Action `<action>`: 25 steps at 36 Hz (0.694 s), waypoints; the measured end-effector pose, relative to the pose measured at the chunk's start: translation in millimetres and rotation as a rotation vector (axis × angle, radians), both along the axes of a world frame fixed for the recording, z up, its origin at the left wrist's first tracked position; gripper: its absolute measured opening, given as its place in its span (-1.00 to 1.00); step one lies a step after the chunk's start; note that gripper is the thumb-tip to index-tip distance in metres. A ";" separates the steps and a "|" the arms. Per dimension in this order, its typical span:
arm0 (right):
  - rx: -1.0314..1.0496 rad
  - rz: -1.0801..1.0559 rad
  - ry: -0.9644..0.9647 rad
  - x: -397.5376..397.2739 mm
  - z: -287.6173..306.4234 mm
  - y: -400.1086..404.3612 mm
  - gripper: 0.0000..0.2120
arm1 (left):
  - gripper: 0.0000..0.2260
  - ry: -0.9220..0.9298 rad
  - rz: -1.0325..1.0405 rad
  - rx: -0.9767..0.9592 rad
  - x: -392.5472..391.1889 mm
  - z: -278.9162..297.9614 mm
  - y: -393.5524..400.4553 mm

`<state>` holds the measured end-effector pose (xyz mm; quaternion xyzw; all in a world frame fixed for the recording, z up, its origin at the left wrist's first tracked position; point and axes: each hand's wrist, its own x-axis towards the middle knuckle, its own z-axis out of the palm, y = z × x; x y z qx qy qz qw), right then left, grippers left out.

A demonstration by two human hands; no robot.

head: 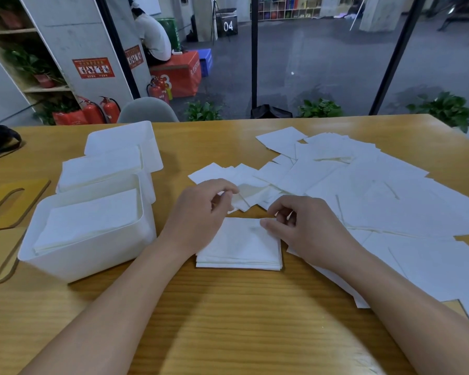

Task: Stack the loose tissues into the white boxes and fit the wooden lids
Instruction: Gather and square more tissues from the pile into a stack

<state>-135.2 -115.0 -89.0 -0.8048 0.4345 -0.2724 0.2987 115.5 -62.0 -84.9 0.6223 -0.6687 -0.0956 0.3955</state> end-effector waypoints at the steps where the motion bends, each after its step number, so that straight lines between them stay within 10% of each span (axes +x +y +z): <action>1: 0.002 -0.010 -0.016 0.0 -0.6 -0.6 -0.87 | -0.81 0.062 0.008 0.006 -0.1 0.5 1.3; 17: 0.015 -0.073 -0.076 -1.4 0.4 -2.5 -0.85 | -0.71 0.397 0.127 -0.048 6.9 6.4 2.8; 22: 0.031 -0.072 -0.084 -1.3 -0.7 -2.7 -0.85 | -0.20 0.520 0.090 0.225 8.8 1.5 2.1; 25: 0.034 -0.068 -0.086 -0.7 -1.2 -2.3 -0.86 | -0.24 0.479 0.092 0.299 7.0 -0.9 2.0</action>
